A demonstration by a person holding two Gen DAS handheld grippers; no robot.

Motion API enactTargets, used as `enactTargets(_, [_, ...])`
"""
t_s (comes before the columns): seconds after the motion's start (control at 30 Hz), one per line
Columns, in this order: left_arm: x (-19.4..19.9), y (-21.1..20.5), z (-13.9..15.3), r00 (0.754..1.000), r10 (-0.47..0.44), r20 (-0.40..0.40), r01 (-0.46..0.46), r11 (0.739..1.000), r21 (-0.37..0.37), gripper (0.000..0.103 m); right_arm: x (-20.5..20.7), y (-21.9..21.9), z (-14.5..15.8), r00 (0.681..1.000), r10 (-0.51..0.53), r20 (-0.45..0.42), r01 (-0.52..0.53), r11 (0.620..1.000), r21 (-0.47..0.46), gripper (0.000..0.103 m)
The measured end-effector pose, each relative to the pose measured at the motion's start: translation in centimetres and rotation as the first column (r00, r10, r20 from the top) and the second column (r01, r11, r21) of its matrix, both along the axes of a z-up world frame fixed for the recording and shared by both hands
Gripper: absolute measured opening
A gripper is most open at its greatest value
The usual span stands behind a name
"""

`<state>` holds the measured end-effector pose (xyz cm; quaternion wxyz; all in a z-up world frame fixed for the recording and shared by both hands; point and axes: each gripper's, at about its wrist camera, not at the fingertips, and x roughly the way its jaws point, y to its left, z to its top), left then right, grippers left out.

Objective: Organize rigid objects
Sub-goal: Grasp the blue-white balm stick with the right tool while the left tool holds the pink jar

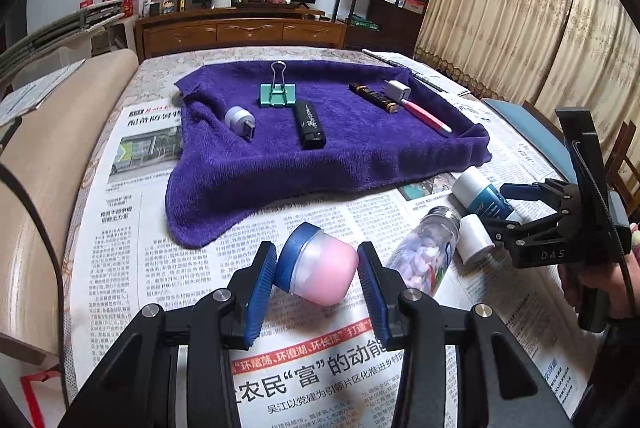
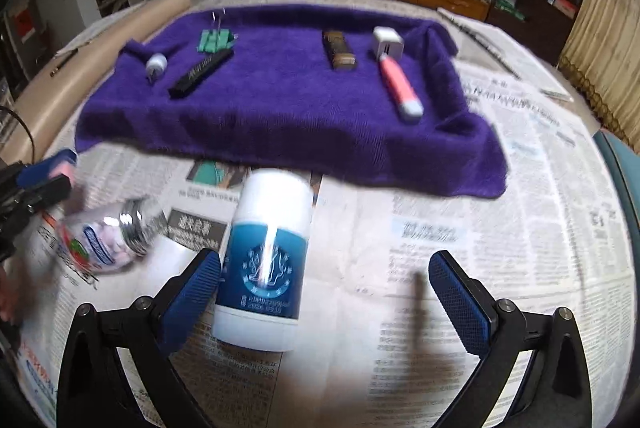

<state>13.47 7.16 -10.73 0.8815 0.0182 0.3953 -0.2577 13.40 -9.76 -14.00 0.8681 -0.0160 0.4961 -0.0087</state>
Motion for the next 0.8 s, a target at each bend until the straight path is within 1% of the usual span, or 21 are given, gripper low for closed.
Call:
enactTargets(0.07, [0.0,0.2,-0.1,1.000,0.007,-0.001,-0.007,1.000,0.001,0.040,-0.3,-0.1,-0.1,1.000,-0.009,0.022,0.009,1.000,0.013,0.099])
enactTargets(0.13, [0.0,0.2,-0.2,1.000,0.009,-0.005,-0.009,1.000,0.004,0.040,-0.2,0.0,0.0,0.999,0.000,0.046,-0.001,1.000,0.015,0.088])
enactTargets(0.2, [0.0,0.1,-0.1,1.000,0.011,-0.003,-0.011,1.000,0.004,0.040,-0.1,0.0,0.2,0.998,-0.001,0.058,-0.001,1.000,0.020,0.072])
enactTargets(0.23, [0.0,0.1,-0.1,1.000,0.012,-0.003,-0.012,1.000,0.002,0.040,0.0,0.0,0.3,0.998,0.002,0.061,-0.003,1.000,0.025,0.066])
enactTargets(0.27, [0.0,0.0,-0.1,1.000,0.015,-0.002,-0.015,1.000,0.003,0.040,0.0,0.0,0.5,0.998,0.005,0.067,-0.007,1.000,0.026,0.047])
enactTargets(0.3, [0.0,0.0,-0.1,1.000,0.017,-0.002,-0.017,1.000,0.004,0.040,-0.1,0.1,0.6,0.997,0.008,0.077,-0.009,1.000,0.019,0.036])
enactTargets(0.33, [0.0,0.0,0.0,1.000,0.018,-0.003,-0.018,1.000,0.002,0.040,-0.2,0.1,0.7,0.997,0.005,0.076,-0.005,1.000,0.002,0.036])
enactTargets(0.37, [0.0,0.0,0.0,1.000,0.020,-0.003,-0.020,1.000,0.000,0.040,-0.3,0.0,0.7,0.997,0.017,0.075,-0.017,1.000,0.005,0.036])
enactTargets(0.53, [0.1,-0.1,0.4,1.000,0.027,-0.006,-0.027,1.000,-0.007,0.040,-0.8,-1.1,1.1,0.997,0.015,0.070,-0.020,0.997,0.070,0.036])
enactTargets(0.8, [0.5,-0.8,1.9,1.000,0.029,0.007,-0.029,1.000,-0.003,0.040,-1.7,-1.6,3.5,0.993,0.039,0.108,-0.051,0.993,0.110,0.036])
